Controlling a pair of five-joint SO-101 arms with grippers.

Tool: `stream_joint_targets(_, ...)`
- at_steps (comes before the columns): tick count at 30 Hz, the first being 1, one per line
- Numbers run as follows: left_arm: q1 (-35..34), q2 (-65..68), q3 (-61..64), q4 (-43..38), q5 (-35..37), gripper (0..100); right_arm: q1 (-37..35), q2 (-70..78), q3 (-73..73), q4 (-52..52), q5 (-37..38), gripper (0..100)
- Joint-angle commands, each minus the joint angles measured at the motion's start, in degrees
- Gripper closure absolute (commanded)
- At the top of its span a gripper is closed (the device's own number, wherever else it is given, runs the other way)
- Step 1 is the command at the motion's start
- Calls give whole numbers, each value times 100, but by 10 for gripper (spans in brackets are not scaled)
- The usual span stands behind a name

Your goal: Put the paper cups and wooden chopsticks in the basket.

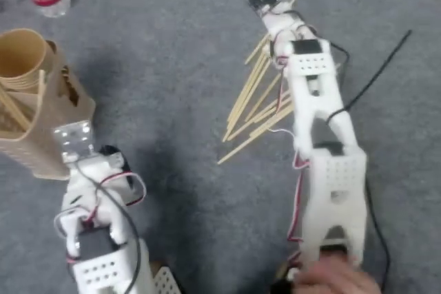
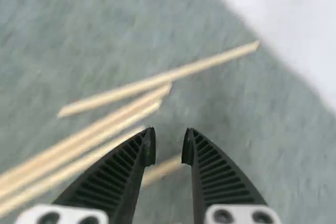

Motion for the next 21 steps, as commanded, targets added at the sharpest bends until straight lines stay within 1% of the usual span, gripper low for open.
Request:
stream_joint_targets(1,97,-826,136,167,-62,987,101,699,-774,-1402,97,897)
stream_joint_targets(3,97,-782,145,149,-62,987,180,1253,-905,-2343,97,897)
stream_joint_targets(8,149,-738,145,141,-70,987,233,2818,-1327,-5200,149,897)
stream_joint_targets(10,290,-738,145,141,-97,987,215,3319,-1802,-5833,316,898)
stream_joint_targets(12,396,-738,145,158,-246,987,180,3749,-2514,-5798,211,908)
stream_joint_targets(14,413,-738,154,167,-290,987,145,4075,-3314,-5473,-308,980)
stream_joint_targets(15,413,-738,163,167,-299,987,145,4189,-3701,-5305,-659,998)
stream_joint_targets(17,413,-738,163,167,-299,987,189,4277,-4316,-4971,-1363,973)
stream_joint_targets(18,413,-738,163,167,-299,987,215,4277,-4510,-4778,-1644,985)
stream_joint_targets(21,431,-738,171,167,-308,987,207,4110,-4642,-4215,-2066,991)
